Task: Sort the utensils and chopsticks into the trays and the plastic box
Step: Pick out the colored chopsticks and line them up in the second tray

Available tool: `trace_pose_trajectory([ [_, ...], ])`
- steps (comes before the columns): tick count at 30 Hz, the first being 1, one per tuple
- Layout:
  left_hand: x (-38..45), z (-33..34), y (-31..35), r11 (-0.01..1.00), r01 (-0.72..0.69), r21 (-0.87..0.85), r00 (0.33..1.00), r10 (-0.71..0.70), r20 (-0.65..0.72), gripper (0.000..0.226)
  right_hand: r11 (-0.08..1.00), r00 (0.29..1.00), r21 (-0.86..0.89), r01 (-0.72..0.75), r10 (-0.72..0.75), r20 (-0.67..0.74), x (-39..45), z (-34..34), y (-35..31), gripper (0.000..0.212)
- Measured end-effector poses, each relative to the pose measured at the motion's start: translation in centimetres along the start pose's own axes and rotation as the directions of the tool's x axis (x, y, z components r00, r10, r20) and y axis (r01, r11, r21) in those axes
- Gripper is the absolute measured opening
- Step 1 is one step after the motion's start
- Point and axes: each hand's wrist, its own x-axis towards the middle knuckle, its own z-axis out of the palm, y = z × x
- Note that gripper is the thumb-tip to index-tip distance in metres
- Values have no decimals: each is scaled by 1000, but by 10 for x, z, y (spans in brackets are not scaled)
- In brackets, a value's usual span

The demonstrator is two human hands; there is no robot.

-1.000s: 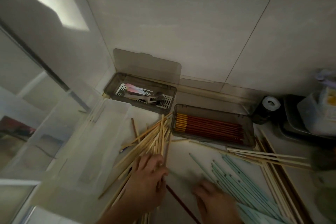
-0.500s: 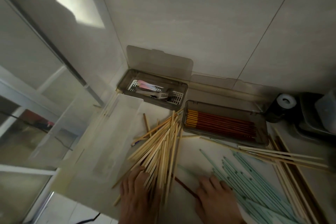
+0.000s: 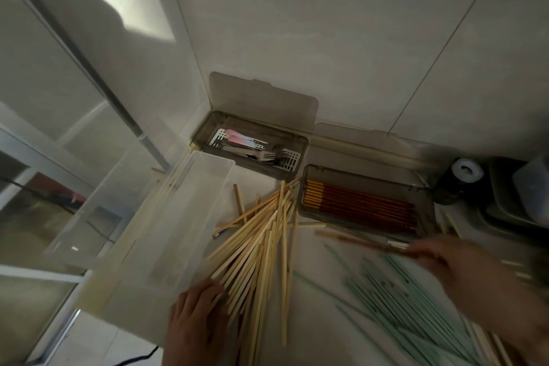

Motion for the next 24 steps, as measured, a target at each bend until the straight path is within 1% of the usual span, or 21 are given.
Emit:
trace_pose_trajectory([
  [1,0,1,-1,1000,0,5,1000,0,0,35,1000,997,19,15,-14,-71,10,-5,2,26],
  [3,-1,4,0,1000,23,13,1000,-22,-16,31,1000,983,31,0,5,-181,35,-5,3,19],
  [5,-1,6,3,999,45,25,998,-45,-32,31,999,979,37,-38,45,-200,60,6,1,15],
  [8,0,5,9,997,71,33,997,-71,-22,34,996,989,-25,-91,87,-120,91,26,-1,16],
  [10,0,4,12,996,81,23,997,-81,-19,36,993,993,-28,-113,112,-45,106,36,3,17],
  [12,-2,3,15,997,76,13,997,-76,-24,36,986,986,-22,-164,165,20,117,43,8,16],
  [14,-4,5,17,998,60,9,998,-60,-21,34,979,977,-58,-198,202,72,123,46,14,15],
  [17,-7,7,18,999,39,28,999,-39,-13,33,973,968,-146,-180,202,150,131,49,18,16],
  [19,-8,7,18,999,-16,50,1000,16,-3,33,966,969,-202,-164,196,152,131,48,16,17],
  [20,-9,8,19,998,-42,56,999,42,-1,33,964,979,-221,-147,174,108,129,47,11,16],
  [21,-9,8,19,996,-61,61,998,61,-2,33,968,993,-225,-114,121,16,126,46,4,13],
  [22,-10,10,21,995,-76,65,997,76,-6,33,976,993,-210,-58,35,-113,122,47,-7,11],
  [23,-11,12,22,993,-89,71,996,90,-13,32,982,968,-188,27,-72,-240,115,49,-22,8],
  [24,-13,15,24,991,-108,76,994,110,-22,31,976,928,-174,134,-185,-324,105,54,-41,7],
])
